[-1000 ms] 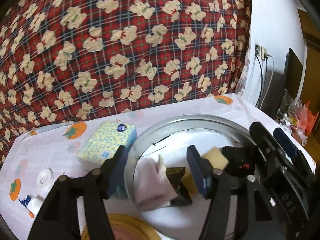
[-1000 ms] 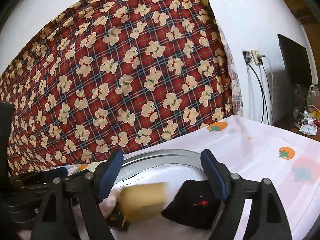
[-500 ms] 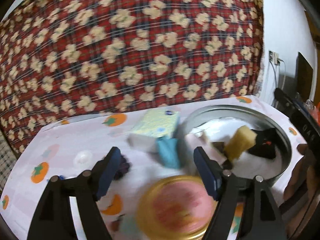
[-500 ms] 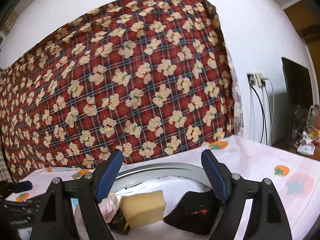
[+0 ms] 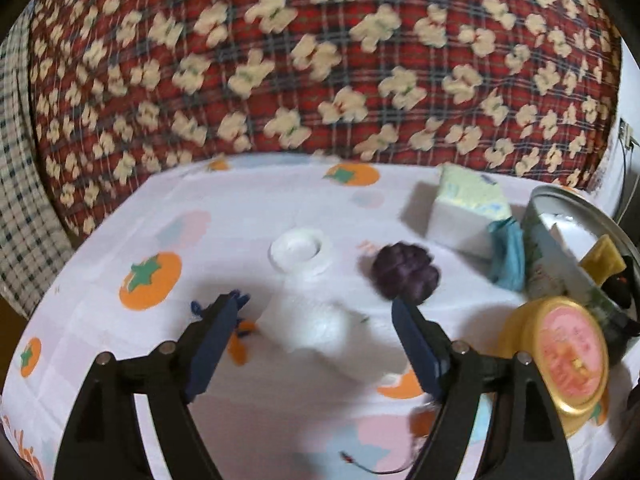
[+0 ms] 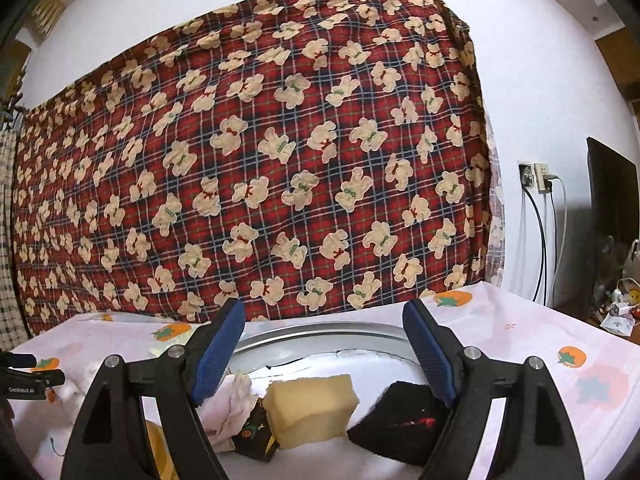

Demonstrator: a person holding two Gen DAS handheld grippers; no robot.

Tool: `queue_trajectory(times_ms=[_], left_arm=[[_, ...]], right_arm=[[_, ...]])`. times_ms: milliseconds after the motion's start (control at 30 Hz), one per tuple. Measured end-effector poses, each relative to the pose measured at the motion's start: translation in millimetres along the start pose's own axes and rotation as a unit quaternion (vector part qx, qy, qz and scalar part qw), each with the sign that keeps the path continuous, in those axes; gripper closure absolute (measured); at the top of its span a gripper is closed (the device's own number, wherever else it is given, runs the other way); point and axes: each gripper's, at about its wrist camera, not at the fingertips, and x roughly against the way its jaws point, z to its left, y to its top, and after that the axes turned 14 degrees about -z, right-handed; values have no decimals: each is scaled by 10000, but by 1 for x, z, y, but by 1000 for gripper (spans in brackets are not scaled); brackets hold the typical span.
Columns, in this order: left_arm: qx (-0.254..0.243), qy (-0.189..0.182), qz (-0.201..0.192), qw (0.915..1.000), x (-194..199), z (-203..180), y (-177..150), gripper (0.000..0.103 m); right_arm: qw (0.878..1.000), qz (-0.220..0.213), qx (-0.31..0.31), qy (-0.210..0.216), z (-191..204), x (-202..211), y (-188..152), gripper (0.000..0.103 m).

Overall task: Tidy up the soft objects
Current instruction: 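Grasp the white mesh cloth on the table with the left tool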

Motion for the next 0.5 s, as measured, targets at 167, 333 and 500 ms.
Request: queue_trajectory(times_ms=[167,333,500], left_arm=[[-25,-127,228,9997,-8,-3,-9,22],[-143,-273,405,9987,-15,-14,-13,22],[-245,-429,728,9961,-27,-21,-16,22]], right_arm=[[9999,-1,156,54,8,1,-1,20],[9996,-8,276,105,14,2,-2,20],[9995,-8,297,115,15,2,-3,20]])
